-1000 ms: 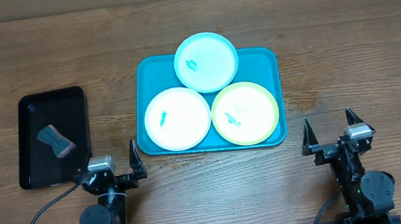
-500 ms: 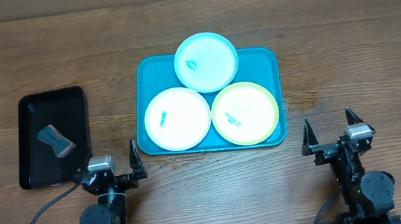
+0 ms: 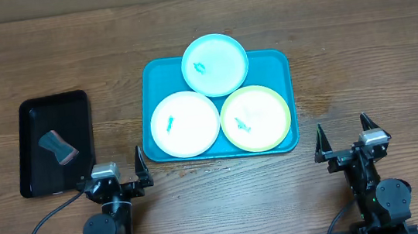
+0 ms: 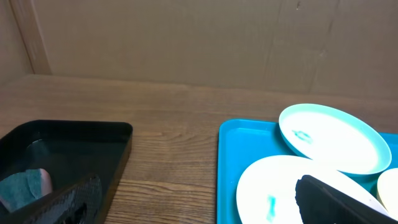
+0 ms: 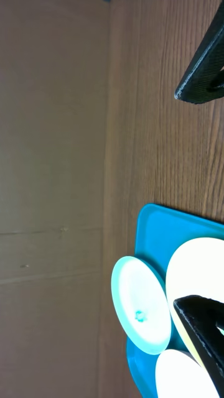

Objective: Clean dirty plates on tray and stack at the side
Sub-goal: 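Move the left gripper over the black tray toward the sponge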

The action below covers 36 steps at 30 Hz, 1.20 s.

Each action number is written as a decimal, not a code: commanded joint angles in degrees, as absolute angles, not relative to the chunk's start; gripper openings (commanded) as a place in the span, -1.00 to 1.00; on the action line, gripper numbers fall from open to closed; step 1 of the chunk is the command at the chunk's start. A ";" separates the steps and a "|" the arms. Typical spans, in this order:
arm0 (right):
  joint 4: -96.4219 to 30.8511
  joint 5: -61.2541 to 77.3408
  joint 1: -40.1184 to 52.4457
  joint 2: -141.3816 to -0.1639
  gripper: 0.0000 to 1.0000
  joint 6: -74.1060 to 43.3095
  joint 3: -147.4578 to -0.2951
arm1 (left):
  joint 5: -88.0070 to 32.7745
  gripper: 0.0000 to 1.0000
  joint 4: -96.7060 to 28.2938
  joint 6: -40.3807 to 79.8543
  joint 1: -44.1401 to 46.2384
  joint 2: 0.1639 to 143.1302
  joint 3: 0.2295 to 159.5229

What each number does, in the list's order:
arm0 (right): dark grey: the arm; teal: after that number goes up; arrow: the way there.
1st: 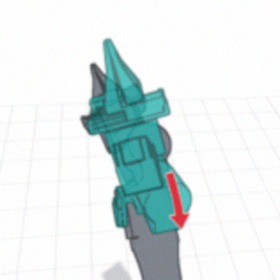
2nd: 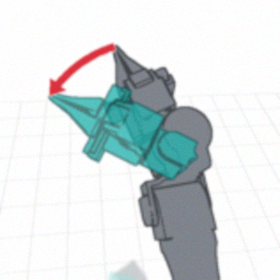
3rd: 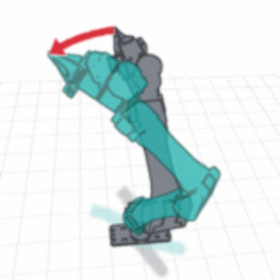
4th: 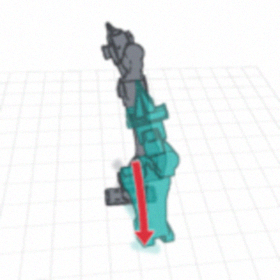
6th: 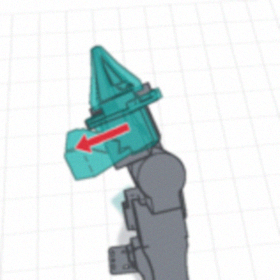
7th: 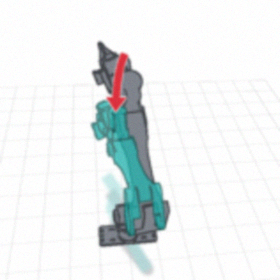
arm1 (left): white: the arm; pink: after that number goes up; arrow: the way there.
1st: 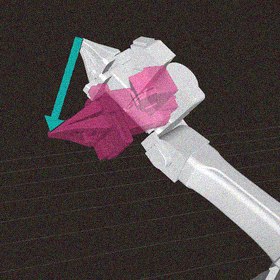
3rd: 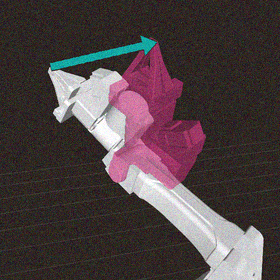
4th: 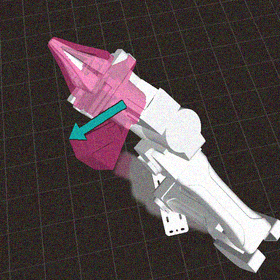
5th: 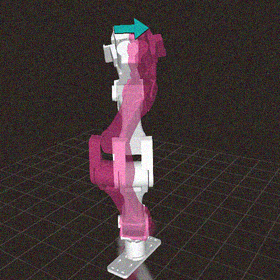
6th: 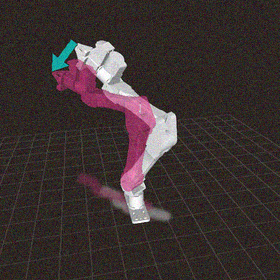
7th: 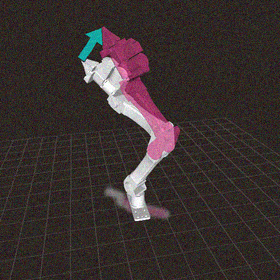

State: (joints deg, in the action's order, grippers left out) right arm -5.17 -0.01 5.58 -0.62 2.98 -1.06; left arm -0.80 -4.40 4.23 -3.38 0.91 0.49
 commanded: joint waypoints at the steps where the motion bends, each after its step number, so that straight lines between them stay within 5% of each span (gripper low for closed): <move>1: -4.84 0.05 5.13 -0.16 1.00 3.07 -0.47 | -0.89 0.99 -4.47 3.18 -3.18 0.30 0.27; 18: -4.84 0.05 5.13 -0.16 1.00 3.05 -0.47 | -0.89 0.99 -4.45 3.20 -3.20 0.30 0.27; 22: -4.84 0.05 5.13 -0.16 1.00 3.07 -0.47 | -13.87 1.00 -2.74 16.69 -3.11 0.30 0.27; 29: -4.84 0.05 5.13 -0.16 1.00 3.05 -0.47 | -20.58 0.99 11.60 38.33 -3.11 0.30 0.27; 36: -4.84 0.05 5.13 -0.16 1.00 3.07 -0.47 | -15.55 0.99 34.26 36.07 -3.14 0.30 0.27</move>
